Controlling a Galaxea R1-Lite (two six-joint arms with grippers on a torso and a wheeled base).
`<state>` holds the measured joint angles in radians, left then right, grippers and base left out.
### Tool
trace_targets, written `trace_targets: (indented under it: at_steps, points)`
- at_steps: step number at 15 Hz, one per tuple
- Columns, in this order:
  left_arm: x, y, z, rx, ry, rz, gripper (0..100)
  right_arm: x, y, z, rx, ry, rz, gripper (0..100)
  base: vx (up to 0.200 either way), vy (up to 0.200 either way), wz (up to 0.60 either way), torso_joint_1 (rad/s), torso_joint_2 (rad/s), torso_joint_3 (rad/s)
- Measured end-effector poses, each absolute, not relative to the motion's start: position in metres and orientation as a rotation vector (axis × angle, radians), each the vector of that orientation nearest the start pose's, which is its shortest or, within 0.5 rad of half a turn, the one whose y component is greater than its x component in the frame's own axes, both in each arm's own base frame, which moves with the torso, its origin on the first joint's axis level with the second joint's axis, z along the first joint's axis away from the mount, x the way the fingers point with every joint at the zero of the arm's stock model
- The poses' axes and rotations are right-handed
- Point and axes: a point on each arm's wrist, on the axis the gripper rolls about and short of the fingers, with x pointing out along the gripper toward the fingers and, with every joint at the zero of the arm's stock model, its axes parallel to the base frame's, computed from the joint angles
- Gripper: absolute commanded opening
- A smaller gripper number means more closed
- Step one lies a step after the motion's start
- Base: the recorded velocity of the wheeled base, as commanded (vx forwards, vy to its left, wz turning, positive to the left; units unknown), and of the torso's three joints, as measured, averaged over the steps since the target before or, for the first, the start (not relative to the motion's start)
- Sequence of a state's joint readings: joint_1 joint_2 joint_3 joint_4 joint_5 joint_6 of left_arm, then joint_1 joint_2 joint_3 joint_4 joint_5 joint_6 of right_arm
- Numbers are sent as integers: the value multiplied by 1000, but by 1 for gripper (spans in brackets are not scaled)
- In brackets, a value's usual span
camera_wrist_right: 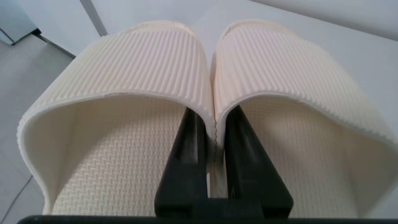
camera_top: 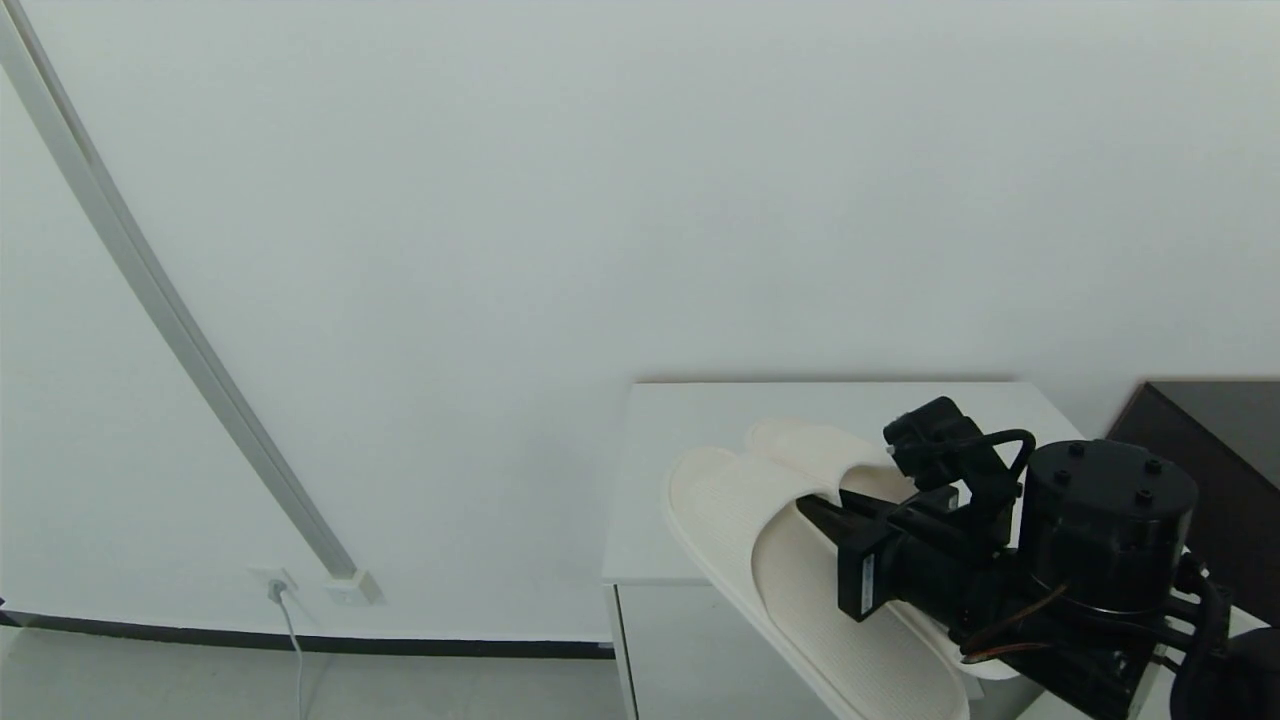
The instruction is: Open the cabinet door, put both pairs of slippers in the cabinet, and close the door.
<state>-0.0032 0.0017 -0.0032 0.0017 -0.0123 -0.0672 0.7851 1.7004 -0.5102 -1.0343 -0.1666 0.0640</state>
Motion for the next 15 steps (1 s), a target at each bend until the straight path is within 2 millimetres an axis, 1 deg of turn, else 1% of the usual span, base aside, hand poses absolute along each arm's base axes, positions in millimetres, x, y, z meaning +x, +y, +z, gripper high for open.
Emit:
trace_targets:
  at_steps: [4,12,15]
  points:
    - [-23,0,76,-68,1,-15,0,197,192,147,-11,161,610,0,0,0,0,0,0,0]
    - [-23,0,76,-66,1,-16,0,197,194,144,-16,168,616,0,-200,0,0,2,3,4]
    - [-23,0,76,-66,0,-17,0,197,195,142,-20,176,614,0,0,0,0,0,0,0]
